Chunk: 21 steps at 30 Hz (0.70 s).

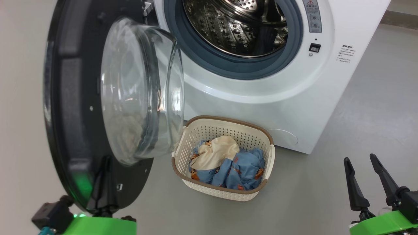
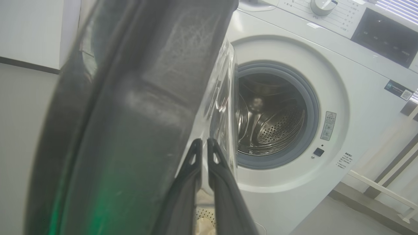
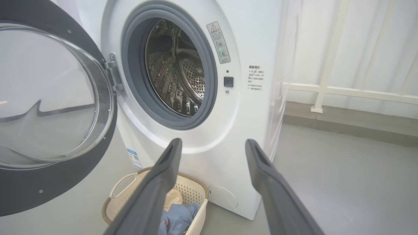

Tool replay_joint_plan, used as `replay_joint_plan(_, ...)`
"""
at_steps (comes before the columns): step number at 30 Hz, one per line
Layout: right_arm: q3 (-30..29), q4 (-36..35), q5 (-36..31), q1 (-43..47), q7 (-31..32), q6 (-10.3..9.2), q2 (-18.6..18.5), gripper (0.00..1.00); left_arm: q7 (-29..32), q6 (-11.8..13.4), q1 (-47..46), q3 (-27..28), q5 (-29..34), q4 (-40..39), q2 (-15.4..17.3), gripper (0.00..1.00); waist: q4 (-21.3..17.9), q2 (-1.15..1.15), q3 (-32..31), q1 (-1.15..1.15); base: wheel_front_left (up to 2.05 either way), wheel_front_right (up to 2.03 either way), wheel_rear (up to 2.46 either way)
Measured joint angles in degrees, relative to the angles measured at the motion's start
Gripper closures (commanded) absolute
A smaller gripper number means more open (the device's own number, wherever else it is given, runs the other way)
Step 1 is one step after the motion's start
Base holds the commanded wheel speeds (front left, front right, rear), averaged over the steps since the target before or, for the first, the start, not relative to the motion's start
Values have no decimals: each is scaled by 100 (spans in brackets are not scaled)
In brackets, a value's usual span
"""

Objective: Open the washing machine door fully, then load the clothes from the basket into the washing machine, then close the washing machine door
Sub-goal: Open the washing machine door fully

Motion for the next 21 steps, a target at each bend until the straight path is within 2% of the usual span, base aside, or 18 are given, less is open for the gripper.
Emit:
replay_joint_plan(15, 1, -21, 0, 2, 0, 0, -32, 0, 0, 32, -166, 949, 299, 318, 31, 100, -7, 0, 98, 0, 0, 0, 0)
replay_joint_plan(21, -19, -66, 0, -1, 0, 0, -60, 0, 0, -70, -415, 1440, 450, 531, -5, 100, 5, 0, 241, 0, 0, 0, 0)
